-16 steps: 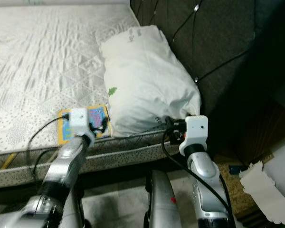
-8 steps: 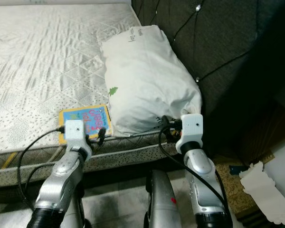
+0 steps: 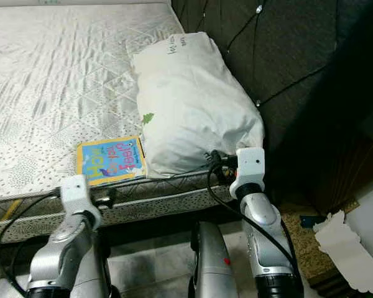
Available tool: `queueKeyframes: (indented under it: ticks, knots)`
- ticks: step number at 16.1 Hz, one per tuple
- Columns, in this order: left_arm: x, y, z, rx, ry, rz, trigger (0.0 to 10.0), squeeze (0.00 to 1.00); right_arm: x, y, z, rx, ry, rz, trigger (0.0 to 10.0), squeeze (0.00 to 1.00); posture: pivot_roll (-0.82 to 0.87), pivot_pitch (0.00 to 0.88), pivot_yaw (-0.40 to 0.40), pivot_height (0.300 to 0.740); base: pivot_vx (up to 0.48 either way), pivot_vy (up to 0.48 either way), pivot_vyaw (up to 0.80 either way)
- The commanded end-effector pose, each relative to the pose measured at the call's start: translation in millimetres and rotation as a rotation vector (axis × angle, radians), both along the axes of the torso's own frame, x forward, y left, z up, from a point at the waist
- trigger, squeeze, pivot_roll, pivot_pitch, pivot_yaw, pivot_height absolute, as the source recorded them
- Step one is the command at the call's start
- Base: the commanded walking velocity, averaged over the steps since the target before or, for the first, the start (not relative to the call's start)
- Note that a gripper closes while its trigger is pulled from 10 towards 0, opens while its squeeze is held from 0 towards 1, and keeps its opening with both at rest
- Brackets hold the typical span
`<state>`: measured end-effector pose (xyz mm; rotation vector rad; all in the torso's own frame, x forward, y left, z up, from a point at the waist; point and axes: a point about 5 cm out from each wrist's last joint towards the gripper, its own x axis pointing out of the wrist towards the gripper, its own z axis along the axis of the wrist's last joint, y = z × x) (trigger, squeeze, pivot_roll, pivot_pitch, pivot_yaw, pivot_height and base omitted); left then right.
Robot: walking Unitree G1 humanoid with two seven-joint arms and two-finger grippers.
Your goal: Clean up the room
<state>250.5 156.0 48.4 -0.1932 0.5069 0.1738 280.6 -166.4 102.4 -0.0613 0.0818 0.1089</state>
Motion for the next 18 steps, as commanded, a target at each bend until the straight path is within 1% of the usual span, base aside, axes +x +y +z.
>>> queueKeyframes:
  ticks: [1,2,3,4,6,10,11,12,14,15,16,18]
  knots:
    - [-1.0,-1.3,1,-0.032,0.013,0.028,10.0,0.92,2.1,-1.5,1,-0.012,-0.005,0.007,10.0,0.00,-0.03,0.034,-0.056,0.537,0.000,0.000,0.00]
    - [-1.7,3.7,0,-0.049,0.032,0.052,10.0,0.91,2.4,-2.4,1,-0.015,-0.003,0.004,10.0,0.00,-0.03,0.035,-0.055,0.537,0.000,0.000,0.00]
    - [-1.7,4.8,-1,-0.050,0.034,0.055,10.0,0.91,2.4,-2.4,1,-0.015,-0.003,0.003,10.0,0.00,-0.03,0.035,-0.055,0.537,0.000,0.000,0.00]
    - [0.2,12.6,-1,-0.058,0.041,0.072,10.0,0.89,1.9,-1.8,0,-0.016,-0.001,0.006,10.0,0.00,-0.03,0.034,-0.057,0.537,0.000,0.000,0.00]
    - [3.5,17.9,-4,-0.077,0.058,0.085,10.0,0.85,2.3,-1.7,-1,-0.016,0.000,0.008,10.0,0.00,-0.03,0.033,-0.057,0.537,0.000,0.000,0.00]
    - [3.5,17.9,-4,-0.077,0.058,0.085,10.0,0.85,2.3,-1.7,-1,-0.016,0.000,0.008,10.0,0.00,-0.03,0.033,-0.057,0.537,0.000,0.000,0.00]
    - [7.8,29.1,-6,-0.066,0.071,0.109,10.0,0.81,2.7,-3.3,0,-0.019,-0.001,0.004,10.0,0.00,-0.04,0.036,-0.053,0.537,0.000,0.000,0.00]
    - [8.3,39.2,-10,-0.083,0.103,0.142,10.0,0.81,2.9,-5.8,0,-0.023,-0.003,-0.002,10.0,0.00,-0.04,0.038,-0.054,0.537,0.000,0.000,0.00]
    - [5.0,40.3,-14,-0.077,0.112,0.148,10.0,0.80,2.9,-5.5,0,-0.023,-0.003,0.000,10.0,0.00,-0.03,0.039,-0.056,0.537,0.000,0.000,0.00]
    - [6.1,42.5,-13,-0.039,0.103,0.133,10.0,0.77,3.6,-5.0,0,-0.024,-0.002,0.003,10.0,0.00,-0.03,0.039,-0.058,0.537,0.000,0.000,0.00]
    - [7.0,43.2,-12,-0.022,0.098,0.124,10.0,0.76,4.0,-4.9,0,-0.024,-0.002,0.004,10.0,0.00,-0.03,0.038,-0.059,0.537,0.000,0.000,0.00]
    - [7.5,42.2,-15,-0.037,0.111,0.123,10.0,0.70,5.1,-5.2,0,-0.026,-0.004,0.005,10.0,0.00,-0.03,0.035,-0.058,0.537,0.000,0.000,0.00]
